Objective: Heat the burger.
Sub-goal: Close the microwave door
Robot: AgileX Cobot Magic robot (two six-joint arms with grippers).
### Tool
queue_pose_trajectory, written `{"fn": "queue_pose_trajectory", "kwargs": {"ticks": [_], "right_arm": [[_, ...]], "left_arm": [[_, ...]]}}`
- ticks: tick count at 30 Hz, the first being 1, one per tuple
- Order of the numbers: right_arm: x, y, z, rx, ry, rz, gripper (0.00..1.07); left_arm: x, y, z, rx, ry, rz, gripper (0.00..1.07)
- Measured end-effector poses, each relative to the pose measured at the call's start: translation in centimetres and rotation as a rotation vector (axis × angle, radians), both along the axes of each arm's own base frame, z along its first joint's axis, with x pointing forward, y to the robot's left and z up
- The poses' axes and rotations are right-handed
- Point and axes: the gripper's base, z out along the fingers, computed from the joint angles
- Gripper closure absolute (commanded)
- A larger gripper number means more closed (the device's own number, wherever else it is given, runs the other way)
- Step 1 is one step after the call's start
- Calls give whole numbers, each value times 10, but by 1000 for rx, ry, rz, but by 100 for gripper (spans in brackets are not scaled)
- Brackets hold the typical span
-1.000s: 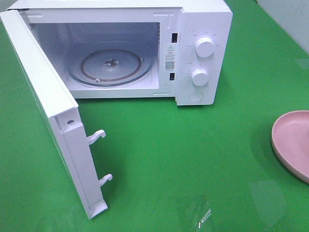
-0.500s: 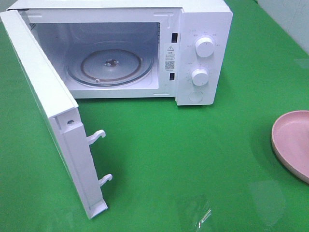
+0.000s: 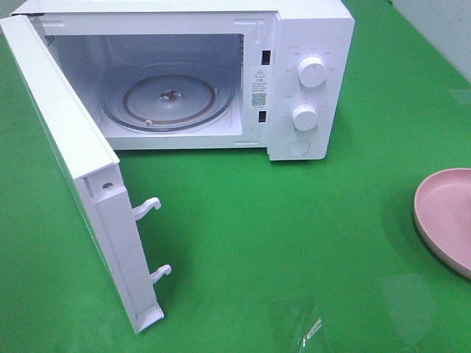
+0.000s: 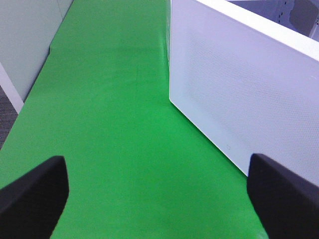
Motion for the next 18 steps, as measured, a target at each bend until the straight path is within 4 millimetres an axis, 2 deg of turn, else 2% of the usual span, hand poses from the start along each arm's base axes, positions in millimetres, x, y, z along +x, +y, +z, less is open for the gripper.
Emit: {"fn": "queue_pose_trajectory", "kwargs": {"ticks": [1,2,3,4,6,7,8,9,10,11,12,15,18], "right_arm": [[0,0,0,0,0,0,37],[0,0,0,0,0,0,37],[0,0,0,0,0,0,37],[0,0,0,0,0,0,37],[0,0,0,0,0,0,37],[0,0,0,0,0,0,37],[0,0,0,0,0,0,37],[0,0,0,0,0,0,37],[0,0,0,0,0,0,37],[0,0,0,0,0,0,37],[0,0,0,0,0,0,37],[0,0,0,0,0,0,37],[0,0,0,0,0,0,37]], "left_arm": [[8,0,1,-2,13,2,35],[8,0,1,-2,13,2,35],[16,1,2,-13,25,8,41],[16,1,2,-13,25,8,41],[30,1,3,-20,43,15,65],[30,1,3,-20,43,15,65],[37,2,4,-20,37,17,78],[37,2,4,-20,37,17,78],[45,2,5,-20,30,19,97],[45,2,5,-20,30,19,97],[53,3,6,-11,19,21,107],[59,4,8,8,5,24,107],[74,7,11,46,-74,36,107]]}}
